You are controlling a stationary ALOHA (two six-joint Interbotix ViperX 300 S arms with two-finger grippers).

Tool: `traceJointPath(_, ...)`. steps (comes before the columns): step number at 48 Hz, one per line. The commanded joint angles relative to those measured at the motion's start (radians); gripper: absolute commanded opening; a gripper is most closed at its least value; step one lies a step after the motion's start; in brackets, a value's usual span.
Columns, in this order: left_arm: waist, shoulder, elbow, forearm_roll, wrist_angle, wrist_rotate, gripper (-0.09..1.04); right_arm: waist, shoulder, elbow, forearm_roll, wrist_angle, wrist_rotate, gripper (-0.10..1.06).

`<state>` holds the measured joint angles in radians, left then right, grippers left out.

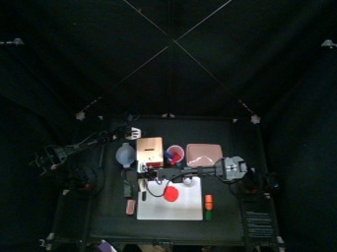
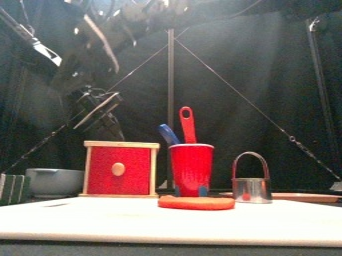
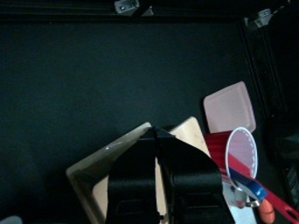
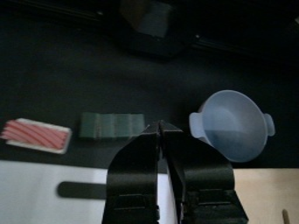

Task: Get the cutter from the drawer then cut the dough then place the extra dough in the bowl
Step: Cut the dough

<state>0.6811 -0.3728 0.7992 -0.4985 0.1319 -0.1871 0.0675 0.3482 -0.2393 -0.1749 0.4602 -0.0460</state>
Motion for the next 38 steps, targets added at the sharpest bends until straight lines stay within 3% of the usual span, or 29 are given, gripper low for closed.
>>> traceJointPath(1, -0.08, -0.109, 0.028, 0.055, -0.052, 0.002, 0.3, 0.005, -0.16, 0.095, 0.018, -0.009, 0.005, 0.37)
traceJointPath(7, -0.169, -0.209, 0.089, 0.137, -0.107, 0.002, 0.3, 0.006, -0.264, 0.227, 0.086, -0.048, 0.038, 0.37)
traceJointPath(12, -0.219, -0.279, 0.132, 0.173, -0.14, 0.0, 0.3, 0.006, -0.342, 0.328, 0.094, -0.106, 0.075, 0.37)
traceJointPath(26, -0.324, -0.353, 0.184, 0.202, -0.167, 0.003, 0.3, 0.0, -0.565, 0.56, 0.109, -0.179, 0.08, 0.37)
traceJointPath(38, -0.434, -0.351, 0.206, 0.371, -0.181, 0.0, 0.31, -0.034, -0.75, 0.874, 0.23, -0.293, 0.08, 0.4)
